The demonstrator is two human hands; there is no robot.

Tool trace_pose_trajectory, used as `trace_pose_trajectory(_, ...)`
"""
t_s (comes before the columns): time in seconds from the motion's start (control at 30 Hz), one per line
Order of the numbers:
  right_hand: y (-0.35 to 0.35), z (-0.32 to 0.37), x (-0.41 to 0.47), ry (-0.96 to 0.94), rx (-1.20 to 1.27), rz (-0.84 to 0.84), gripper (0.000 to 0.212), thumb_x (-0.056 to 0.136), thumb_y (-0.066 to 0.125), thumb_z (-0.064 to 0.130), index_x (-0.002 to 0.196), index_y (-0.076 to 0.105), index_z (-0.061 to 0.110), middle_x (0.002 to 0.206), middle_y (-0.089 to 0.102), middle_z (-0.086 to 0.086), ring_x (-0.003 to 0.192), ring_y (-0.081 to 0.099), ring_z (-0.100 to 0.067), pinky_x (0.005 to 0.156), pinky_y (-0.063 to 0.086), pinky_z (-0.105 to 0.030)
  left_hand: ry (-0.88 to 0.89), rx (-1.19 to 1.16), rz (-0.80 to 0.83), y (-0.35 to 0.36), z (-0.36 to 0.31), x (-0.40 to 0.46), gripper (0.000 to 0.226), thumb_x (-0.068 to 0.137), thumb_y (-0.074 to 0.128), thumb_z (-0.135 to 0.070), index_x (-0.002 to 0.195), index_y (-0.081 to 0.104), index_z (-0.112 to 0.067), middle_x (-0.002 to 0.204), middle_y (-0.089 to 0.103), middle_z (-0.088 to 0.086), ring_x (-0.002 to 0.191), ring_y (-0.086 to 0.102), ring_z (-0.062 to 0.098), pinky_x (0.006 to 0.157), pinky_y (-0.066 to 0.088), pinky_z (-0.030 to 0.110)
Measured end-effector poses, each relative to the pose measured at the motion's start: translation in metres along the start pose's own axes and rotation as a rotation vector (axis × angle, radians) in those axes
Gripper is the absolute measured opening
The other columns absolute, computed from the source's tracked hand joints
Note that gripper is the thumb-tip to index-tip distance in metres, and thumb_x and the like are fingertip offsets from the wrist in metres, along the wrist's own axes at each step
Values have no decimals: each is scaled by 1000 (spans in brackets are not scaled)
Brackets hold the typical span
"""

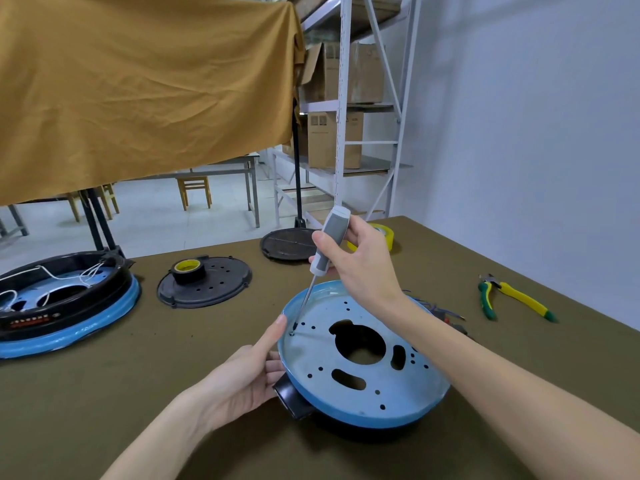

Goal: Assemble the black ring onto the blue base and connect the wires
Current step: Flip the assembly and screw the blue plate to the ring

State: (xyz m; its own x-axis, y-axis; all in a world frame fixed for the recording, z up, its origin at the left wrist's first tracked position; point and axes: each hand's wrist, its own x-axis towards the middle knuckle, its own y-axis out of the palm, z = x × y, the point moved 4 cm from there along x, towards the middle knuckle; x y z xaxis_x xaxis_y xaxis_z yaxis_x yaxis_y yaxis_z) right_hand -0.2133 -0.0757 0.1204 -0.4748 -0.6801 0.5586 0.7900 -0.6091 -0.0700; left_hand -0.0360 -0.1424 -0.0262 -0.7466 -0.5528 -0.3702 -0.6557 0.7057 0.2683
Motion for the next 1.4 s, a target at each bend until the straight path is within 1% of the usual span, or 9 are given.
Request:
trace_pose_trajectory(0.4, 5, 6, -2, -8, -27, 29, 14, 95, 75, 21, 101, 67, 11, 94, 71, -7, 92, 71, -32, 75, 61, -58, -22, -44, -40, 4, -3, -7, 79, 67, 80, -71, 113, 80, -6, 122, 73, 25, 109, 72, 30, 87, 61, 36)
trace_pose_trajectory(0.63, 10, 15, -5, -16, -68, 94, 16, 95, 74, 23, 102, 67, 10, 91, 71, -4, 86, 72, -32, 74, 61, -57, -16, -74, -8, 4, -2, -3, 77, 69, 78, -68, 111, 80, -4, 82, 75, 11, 73, 72, 21, 76, 61, 32)
trace_pose_trajectory(0.8, 16, 28, -5, -105, -189, 132, 33, 90, 79, 26, 115, 58, 20, 90, 70, 2, 79, 70, -20, 68, 61, -45, -20, -48, -17, 2, -1, -3, 79, 69, 78, -70, 111, 80, -3, 100, 70, 17, 100, 55, 29, 96, 60, 41)
trace_pose_trajectory(0.9, 16, 37, -3, -203, -396, 168, 53, 90, 77, 35, 132, 45, 33, 79, 65, 7, 69, 63, -12, 65, 56, -33, -27, -60, -20, 2, -1, -5, 79, 69, 79, -69, 110, 80, -3, 113, 66, 23, 105, 54, 31, 90, 62, 38)
trace_pose_trajectory(1.0, 21, 52, 1, -280, -630, 243, 38, 92, 71, 44, 120, 50, 29, 81, 64, 8, 68, 61, -11, 61, 53, -35, -33, -75, -25, 3, -1, -5, 78, 68, 81, -68, 110, 81, -3, 119, 69, 27, 105, 55, 31, 85, 62, 36)
trace_pose_trajectory(1.13, 18, 71, 19, -148, -696, 458, 27, 89, 67, 30, 112, 57, 24, 84, 60, 11, 67, 56, -2, 59, 41, -26, -39, -71, -35, 3, -2, -5, 77, 67, 83, -68, 109, 81, -3, 118, 70, 25, 106, 58, 32, 85, 62, 36)
trace_pose_trajectory(1.27, 20, 85, 26, -232, -1041, 495, 35, 94, 61, 52, 101, 61, 17, 76, 63, 5, 67, 58, -10, 55, 42, -34, -31, -63, -16, 3, -1, -5, 82, 58, 89, -68, 108, 81, -4, 110, 76, 22, 98, 73, 28, 83, 62, 35)
trace_pose_trajectory(1.33, 23, 88, 27, -130, -1073, 570, 42, 98, 53, 55, 106, 57, 14, 81, 66, -2, 70, 61, -18, 56, 47, -37, -28, -66, -14, 3, -1, -5, 79, 61, 87, -67, 108, 81, -4, 114, 76, 21, 99, 74, 28, 83, 62, 35)
trace_pose_trajectory(1.4, 23, 90, 28, 38, -960, 679, 31, 98, 54, 41, 114, 50, 14, 85, 68, -7, 61, 62, -19, 48, 49, -33, -24, -63, -30, 3, -1, -4, 78, 64, 85, -67, 110, 81, -3, 116, 71, 18, 103, 65, 29, 88, 62, 38)
